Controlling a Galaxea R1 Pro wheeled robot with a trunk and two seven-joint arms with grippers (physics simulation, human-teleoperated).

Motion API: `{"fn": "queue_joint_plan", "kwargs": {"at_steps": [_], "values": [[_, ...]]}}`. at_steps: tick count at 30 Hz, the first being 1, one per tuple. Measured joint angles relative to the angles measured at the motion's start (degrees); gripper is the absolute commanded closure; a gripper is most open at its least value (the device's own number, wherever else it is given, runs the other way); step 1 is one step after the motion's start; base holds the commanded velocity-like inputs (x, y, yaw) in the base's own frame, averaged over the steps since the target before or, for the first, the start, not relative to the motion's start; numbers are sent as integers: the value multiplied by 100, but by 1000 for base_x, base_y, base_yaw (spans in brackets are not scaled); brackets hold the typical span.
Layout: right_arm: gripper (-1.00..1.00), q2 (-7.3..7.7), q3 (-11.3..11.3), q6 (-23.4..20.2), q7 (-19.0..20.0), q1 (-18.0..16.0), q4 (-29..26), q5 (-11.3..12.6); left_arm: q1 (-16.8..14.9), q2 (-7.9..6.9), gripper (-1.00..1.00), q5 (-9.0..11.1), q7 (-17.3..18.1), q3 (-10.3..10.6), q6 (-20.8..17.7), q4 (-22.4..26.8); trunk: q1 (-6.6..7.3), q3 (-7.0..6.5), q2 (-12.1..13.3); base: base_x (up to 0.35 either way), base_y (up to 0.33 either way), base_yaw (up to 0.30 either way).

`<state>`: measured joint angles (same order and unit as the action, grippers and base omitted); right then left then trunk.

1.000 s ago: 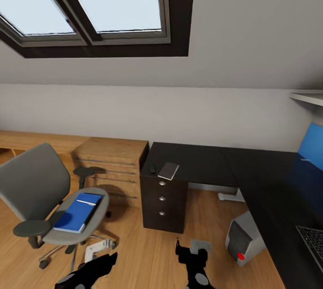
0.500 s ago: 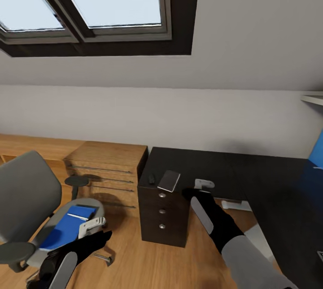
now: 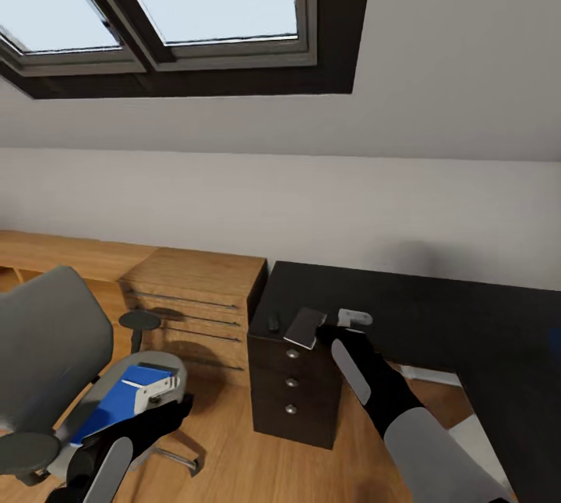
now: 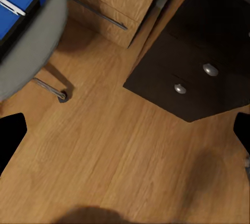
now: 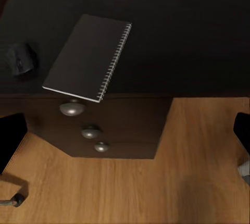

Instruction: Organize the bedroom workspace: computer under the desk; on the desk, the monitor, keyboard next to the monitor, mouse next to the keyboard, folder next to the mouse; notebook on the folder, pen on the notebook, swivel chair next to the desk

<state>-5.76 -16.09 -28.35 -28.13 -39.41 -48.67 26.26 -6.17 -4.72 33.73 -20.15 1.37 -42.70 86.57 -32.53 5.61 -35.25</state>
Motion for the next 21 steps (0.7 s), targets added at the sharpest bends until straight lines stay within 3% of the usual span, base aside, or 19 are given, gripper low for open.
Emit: {"fn": "queue_joint_plan", "kwargs": {"at_steps": [5, 17, 19, 21], "values": [[-100, 0, -7, 0, 15, 0, 19, -6, 0, 7, -100, 6, -3, 6, 0, -9, 0, 5, 0, 314, 0, 271], [-100, -25, -760, 0, 84, 8, 141, -18, 0, 48, -100, -3, -21, 33, 24, -22, -3, 39, 1, 63, 0, 271], [-100, -33, -1069, 2, 104, 10, 160, -9, 0, 132, -100, -2, -33, 35, 34, -22, -3, 46, 1, 42, 0, 256], [-100, -34, -1137, 0, 107, 10, 162, -11, 0, 159, -100, -10, -60, 35, 34, -23, -2, 53, 1, 153, 0, 190]]}}
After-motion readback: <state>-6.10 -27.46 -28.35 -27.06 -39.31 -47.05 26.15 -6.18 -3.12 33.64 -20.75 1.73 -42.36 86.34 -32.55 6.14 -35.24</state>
